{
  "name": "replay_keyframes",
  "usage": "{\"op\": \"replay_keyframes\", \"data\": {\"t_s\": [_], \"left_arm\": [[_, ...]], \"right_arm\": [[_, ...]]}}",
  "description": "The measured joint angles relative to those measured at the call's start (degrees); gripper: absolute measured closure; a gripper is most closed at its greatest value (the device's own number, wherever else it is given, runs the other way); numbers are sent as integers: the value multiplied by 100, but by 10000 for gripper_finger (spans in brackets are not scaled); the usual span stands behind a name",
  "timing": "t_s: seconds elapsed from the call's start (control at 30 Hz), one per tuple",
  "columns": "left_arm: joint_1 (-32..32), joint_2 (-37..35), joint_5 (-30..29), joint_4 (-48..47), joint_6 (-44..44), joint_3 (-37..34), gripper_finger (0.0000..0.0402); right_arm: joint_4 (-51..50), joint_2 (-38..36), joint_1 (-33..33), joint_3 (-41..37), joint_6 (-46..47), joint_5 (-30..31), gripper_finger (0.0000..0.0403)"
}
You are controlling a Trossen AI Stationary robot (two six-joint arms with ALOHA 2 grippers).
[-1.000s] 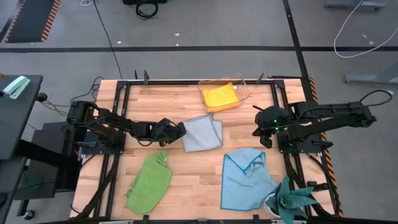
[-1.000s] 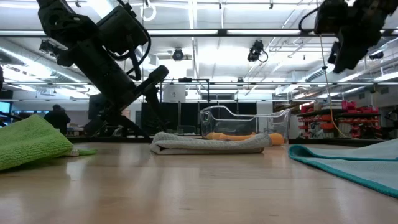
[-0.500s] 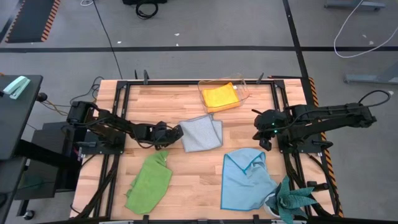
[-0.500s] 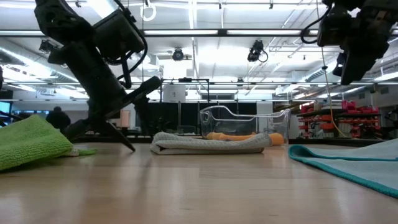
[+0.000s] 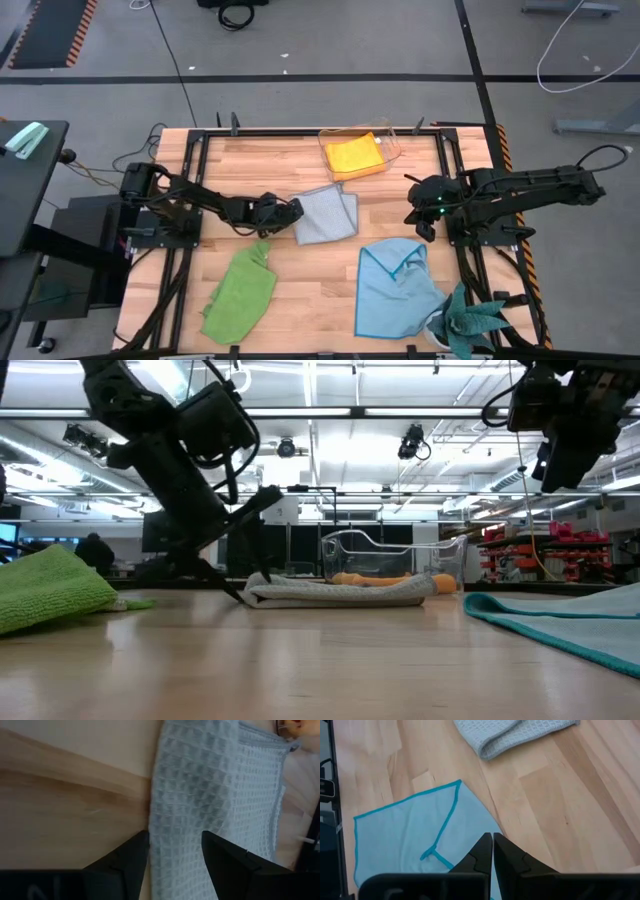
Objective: Fold microfiber towels
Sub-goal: Put the gray microfiber cloth into the transparent bin
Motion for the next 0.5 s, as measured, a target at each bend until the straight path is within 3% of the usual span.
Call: {"op": "replay_keyframes", "data": {"t_s": [0.33,0.5], "left_arm": [[109,505,67,85,176,428,213],[113,809,61,558,233,543,219]], "right_arm": [[22,-1,0,0,59,-2,381],[68,-2,0,-2,65,-2,381]]}}
